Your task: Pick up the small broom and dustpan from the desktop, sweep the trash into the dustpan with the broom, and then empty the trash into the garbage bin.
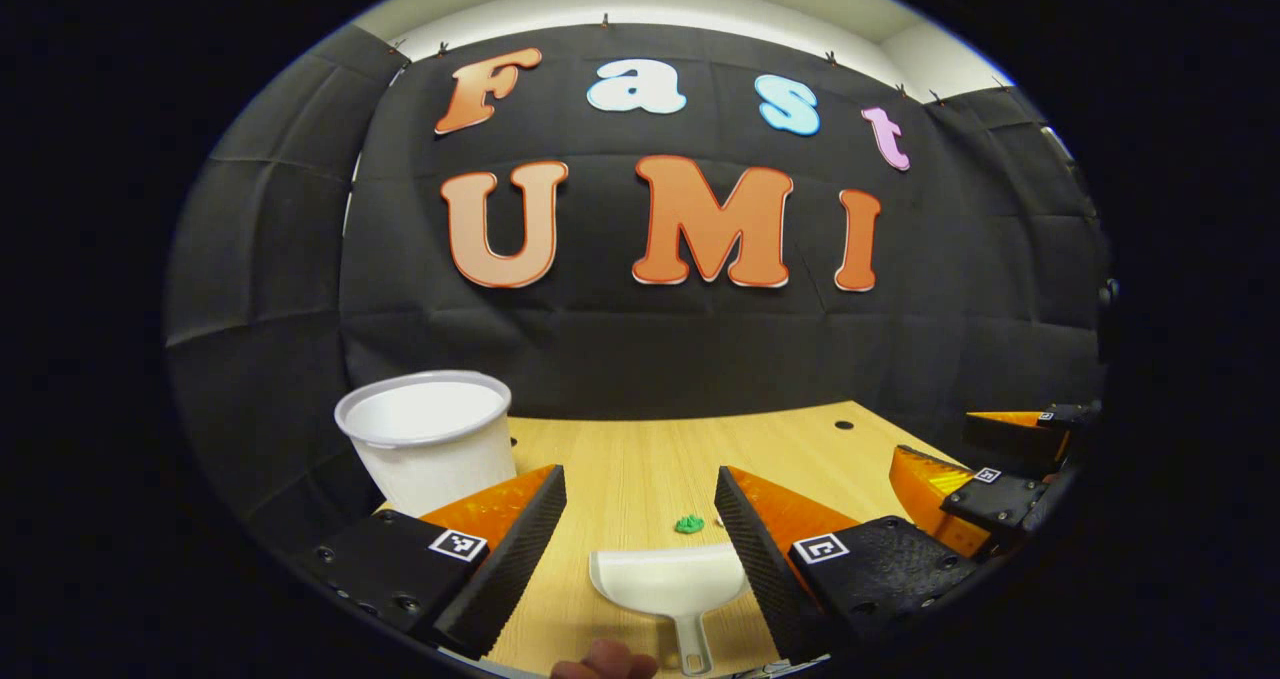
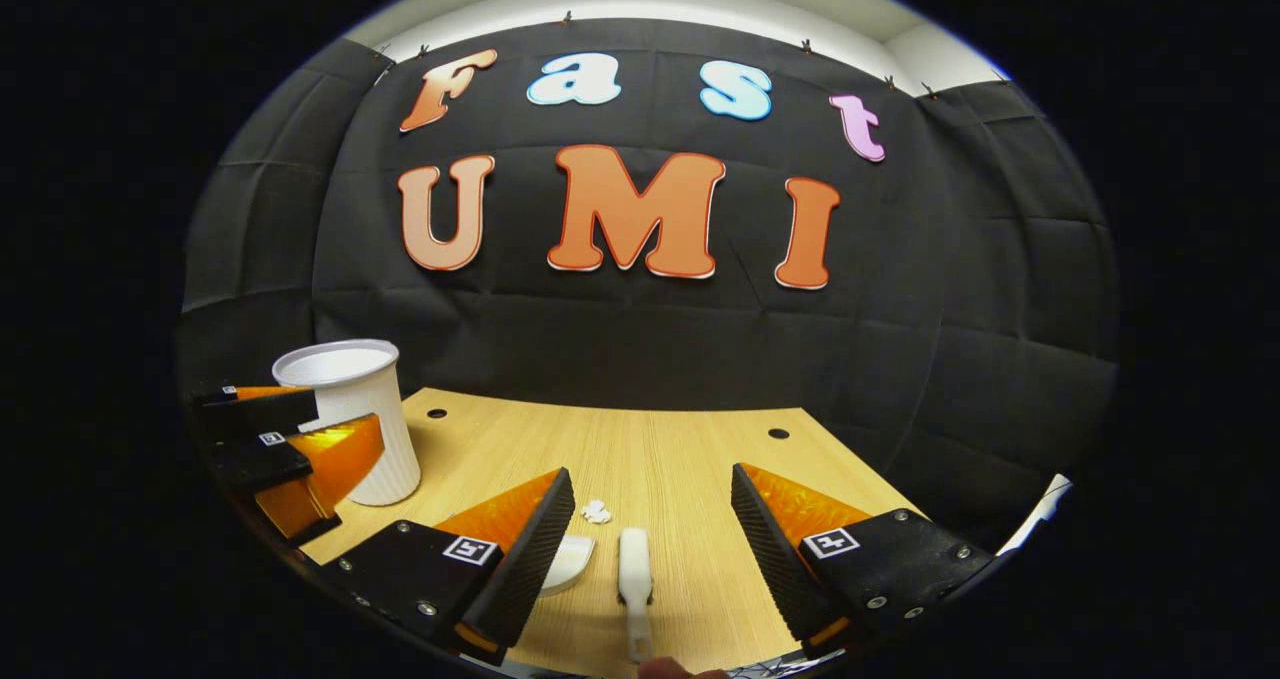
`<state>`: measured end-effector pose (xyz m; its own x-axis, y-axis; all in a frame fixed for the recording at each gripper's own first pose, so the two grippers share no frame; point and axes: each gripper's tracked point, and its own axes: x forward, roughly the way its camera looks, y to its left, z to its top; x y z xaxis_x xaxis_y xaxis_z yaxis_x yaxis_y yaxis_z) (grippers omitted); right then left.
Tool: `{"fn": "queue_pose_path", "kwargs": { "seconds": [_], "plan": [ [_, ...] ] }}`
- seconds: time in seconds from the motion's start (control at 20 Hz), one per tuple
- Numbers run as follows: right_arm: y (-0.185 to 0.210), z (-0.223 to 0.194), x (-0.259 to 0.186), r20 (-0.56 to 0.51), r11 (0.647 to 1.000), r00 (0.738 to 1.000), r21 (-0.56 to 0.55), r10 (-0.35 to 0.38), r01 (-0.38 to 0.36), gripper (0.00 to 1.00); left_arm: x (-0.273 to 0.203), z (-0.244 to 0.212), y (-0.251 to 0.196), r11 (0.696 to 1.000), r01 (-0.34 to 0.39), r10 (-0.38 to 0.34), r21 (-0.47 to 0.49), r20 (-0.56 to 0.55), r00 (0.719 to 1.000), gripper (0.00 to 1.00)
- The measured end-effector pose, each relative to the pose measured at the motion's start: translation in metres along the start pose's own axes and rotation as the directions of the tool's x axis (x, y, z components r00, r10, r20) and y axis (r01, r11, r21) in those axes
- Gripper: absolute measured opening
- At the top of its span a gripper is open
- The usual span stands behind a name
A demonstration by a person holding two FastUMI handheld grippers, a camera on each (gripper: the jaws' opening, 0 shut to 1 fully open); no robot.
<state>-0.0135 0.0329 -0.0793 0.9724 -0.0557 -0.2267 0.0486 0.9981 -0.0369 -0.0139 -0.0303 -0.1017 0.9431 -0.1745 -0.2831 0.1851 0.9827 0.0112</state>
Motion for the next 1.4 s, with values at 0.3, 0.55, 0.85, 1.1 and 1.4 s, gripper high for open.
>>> {"fn": "queue_pose_path", "kwargs": {
  "seconds": [0.3,0.55,0.85,1.1,1.4],
  "plan": [
    [0.009,-0.097,0.010,-0.332,1.000,0.943,0.011,0.018,-0.015,0.95,0.009,-0.102,-0.024,0.993,0.081,-0.107,-0.090,-0.331,0.937,0.95],
    [0.005,-0.183,0.038,-0.589,0.998,0.806,0.062,0.057,-0.025,0.96,0.019,-0.206,-0.034,0.988,0.014,-0.115,-0.152,-0.677,0.727,0.96],
    [0.010,-0.233,0.072,-0.729,0.987,0.671,0.037,0.135,-0.158,0.96,0.017,-0.233,-0.034,0.979,-0.075,-0.135,-0.187,-0.885,0.447,0.98],
    [0.013,-0.251,0.098,-0.781,0.967,0.605,-0.001,0.157,-0.253,0.96,0.016,-0.238,-0.039,0.968,-0.171,-0.120,-0.181,-0.941,0.316,0.94],
    [0.015,-0.265,0.113,-0.836,0.979,0.537,0.001,0.113,-0.204,0.44,0.014,-0.239,-0.042,0.979,-0.105,-0.145,-0.175,-0.958,0.246,0.43]
  ]
}}
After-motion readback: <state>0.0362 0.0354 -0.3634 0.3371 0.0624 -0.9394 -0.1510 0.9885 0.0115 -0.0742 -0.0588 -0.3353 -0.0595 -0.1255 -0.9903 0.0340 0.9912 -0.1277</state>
